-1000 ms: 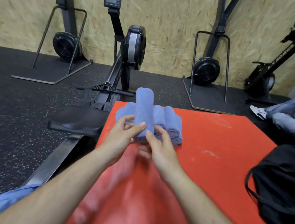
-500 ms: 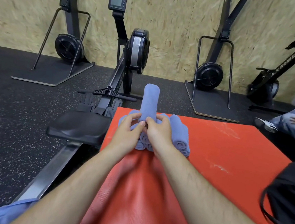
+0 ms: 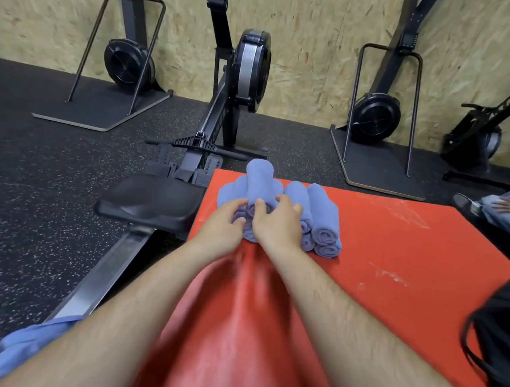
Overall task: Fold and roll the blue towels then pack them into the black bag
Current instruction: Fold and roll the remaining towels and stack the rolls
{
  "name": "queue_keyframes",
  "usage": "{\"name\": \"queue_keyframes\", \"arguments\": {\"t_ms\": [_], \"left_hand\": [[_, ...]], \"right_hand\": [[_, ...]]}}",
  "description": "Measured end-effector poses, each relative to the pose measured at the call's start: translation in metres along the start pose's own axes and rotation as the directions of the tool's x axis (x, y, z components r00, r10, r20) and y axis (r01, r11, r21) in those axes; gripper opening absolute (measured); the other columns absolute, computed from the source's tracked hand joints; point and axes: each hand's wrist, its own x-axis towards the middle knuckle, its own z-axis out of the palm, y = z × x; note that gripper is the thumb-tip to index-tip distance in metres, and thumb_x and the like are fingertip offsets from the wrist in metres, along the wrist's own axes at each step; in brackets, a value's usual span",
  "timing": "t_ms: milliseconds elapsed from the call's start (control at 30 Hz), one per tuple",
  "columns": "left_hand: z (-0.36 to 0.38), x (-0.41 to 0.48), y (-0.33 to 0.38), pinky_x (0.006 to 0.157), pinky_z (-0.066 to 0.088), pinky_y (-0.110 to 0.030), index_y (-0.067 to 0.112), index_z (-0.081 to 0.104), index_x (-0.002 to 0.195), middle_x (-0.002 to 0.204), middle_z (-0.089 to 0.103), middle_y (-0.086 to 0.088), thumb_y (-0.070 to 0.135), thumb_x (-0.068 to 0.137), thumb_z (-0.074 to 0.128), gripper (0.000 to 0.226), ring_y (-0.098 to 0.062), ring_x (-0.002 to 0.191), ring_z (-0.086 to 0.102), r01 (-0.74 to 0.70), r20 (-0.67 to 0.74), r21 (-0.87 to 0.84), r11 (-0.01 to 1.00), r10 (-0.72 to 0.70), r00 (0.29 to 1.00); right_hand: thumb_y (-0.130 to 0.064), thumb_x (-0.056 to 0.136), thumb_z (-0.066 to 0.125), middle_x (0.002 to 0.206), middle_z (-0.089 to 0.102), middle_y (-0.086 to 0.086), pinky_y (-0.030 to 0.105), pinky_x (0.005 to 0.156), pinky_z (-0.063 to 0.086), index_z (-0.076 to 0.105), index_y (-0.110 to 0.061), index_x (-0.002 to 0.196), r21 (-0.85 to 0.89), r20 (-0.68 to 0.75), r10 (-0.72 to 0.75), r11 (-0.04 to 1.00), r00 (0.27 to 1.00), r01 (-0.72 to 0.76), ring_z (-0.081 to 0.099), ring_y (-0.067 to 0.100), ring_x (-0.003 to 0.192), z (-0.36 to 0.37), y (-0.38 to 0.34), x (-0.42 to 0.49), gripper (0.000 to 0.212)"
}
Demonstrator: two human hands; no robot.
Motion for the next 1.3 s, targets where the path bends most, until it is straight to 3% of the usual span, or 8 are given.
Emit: {"name": "queue_keyframes", "arguments": {"t_ms": [167,233,400,700,867,1000,1133,1300], "left_hand": [[-0.025,-0.027,-0.007,0.107,0.037,-0.030,0.012,0.050,0.140,0.144,0.052,-0.005,0.029,0.093,0.040,0.051,-0.023,0.131,0.048,-0.104,-0.023,0.277,0.955,0.115,0.993],[-0.039,-0.043,-0.017,0.096,0.045,-0.045,0.016,0.053,0.136,0.138,0.055,-0.004,0.037,0.087,0.034,0.056,-0.028,0.122,0.053,-0.138,-0.005,0.529,0.838,0.165,0.986],[-0.086,-0.086,-0.057,0.086,0.047,-0.046,0.016,0.053,0.130,0.129,0.058,-0.005,0.040,0.087,0.030,0.053,-0.032,0.112,0.057,-0.108,0.045,0.796,0.596,0.119,0.992],[-0.171,-0.162,-0.168,0.100,0.040,-0.044,0.017,0.043,0.139,0.139,0.047,-0.006,0.036,0.099,0.046,0.044,-0.029,0.126,0.048,0.058,0.049,0.884,0.464,-0.214,0.976],[-0.200,-0.192,-0.221,0.106,0.039,-0.044,0.022,0.043,0.141,0.142,0.042,-0.006,0.042,0.094,0.056,0.052,-0.029,0.133,0.044,0.140,0.142,0.880,0.453,-0.534,0.834],[-0.211,-0.205,-0.243,0.081,0.044,-0.029,0.018,0.057,0.128,0.131,0.054,-0.011,0.041,0.090,0.066,0.045,-0.028,0.114,0.060,0.085,0.235,0.911,0.403,-0.678,0.696],[-0.219,-0.203,-0.245,0.076,0.044,-0.029,0.017,0.055,0.133,0.132,0.056,-0.010,0.041,0.087,0.070,0.055,-0.027,0.111,0.061,0.123,0.218,0.898,0.423,-0.670,0.709],[-0.224,-0.203,-0.247,0.079,0.046,-0.031,0.020,0.052,0.132,0.128,0.053,-0.007,0.038,0.080,0.078,0.061,-0.028,0.110,0.060,0.180,0.205,0.842,0.508,-0.611,0.765]], "right_hand": [[-0.031,0.097,0.047,0.125,0.052,0.010,0.043,0.084,0.047,0.057,-0.018,0.120,-0.215,0.031,-0.266,0.940,0.963,0.267,0.056,0.035,0.113,0.004,-0.006,-0.042,0.028],[-0.029,0.098,0.045,0.127,0.052,0.010,0.044,0.086,0.046,0.052,-0.017,0.126,-0.345,0.129,-0.352,0.860,0.927,0.375,0.053,0.033,0.116,0.018,-0.010,-0.059,0.032],[-0.022,0.089,0.056,0.111,0.060,0.009,0.041,0.073,0.046,0.057,-0.016,0.121,-0.463,0.264,-0.572,0.631,0.777,0.622,0.060,0.035,0.102,0.069,-0.022,-0.104,0.033],[-0.028,0.093,0.057,0.126,0.054,0.006,0.040,0.087,0.042,0.048,-0.017,0.124,-0.398,0.544,-0.508,0.545,0.668,0.738,0.051,0.030,0.116,0.178,-0.049,-0.188,0.034],[-0.035,0.096,0.052,0.131,0.053,0.006,0.041,0.093,0.042,0.051,-0.019,0.129,-0.263,0.740,-0.433,0.518,0.515,0.814,0.050,0.031,0.122,0.241,-0.054,-0.230,0.037],[-0.051,0.090,0.060,0.129,0.055,0.007,0.040,0.099,0.041,0.059,-0.026,0.126,-0.211,0.820,-0.375,0.503,0.432,0.838,0.048,0.029,0.123,0.279,-0.049,-0.255,0.045],[-0.035,0.097,0.055,0.128,0.047,0.011,0.037,0.097,0.037,0.062,-0.019,0.123,-0.240,0.794,-0.401,0.483,0.456,0.842,0.043,0.030,0.124,0.296,-0.041,-0.269,0.032],[-0.026,0.098,0.047,0.111,0.065,0.012,0.036,0.079,0.048,0.059,-0.012,0.108,-0.123,0.699,-0.461,0.675,0.546,0.727,0.060,0.032,0.105,0.281,-0.054,-0.259,0.020]]}}
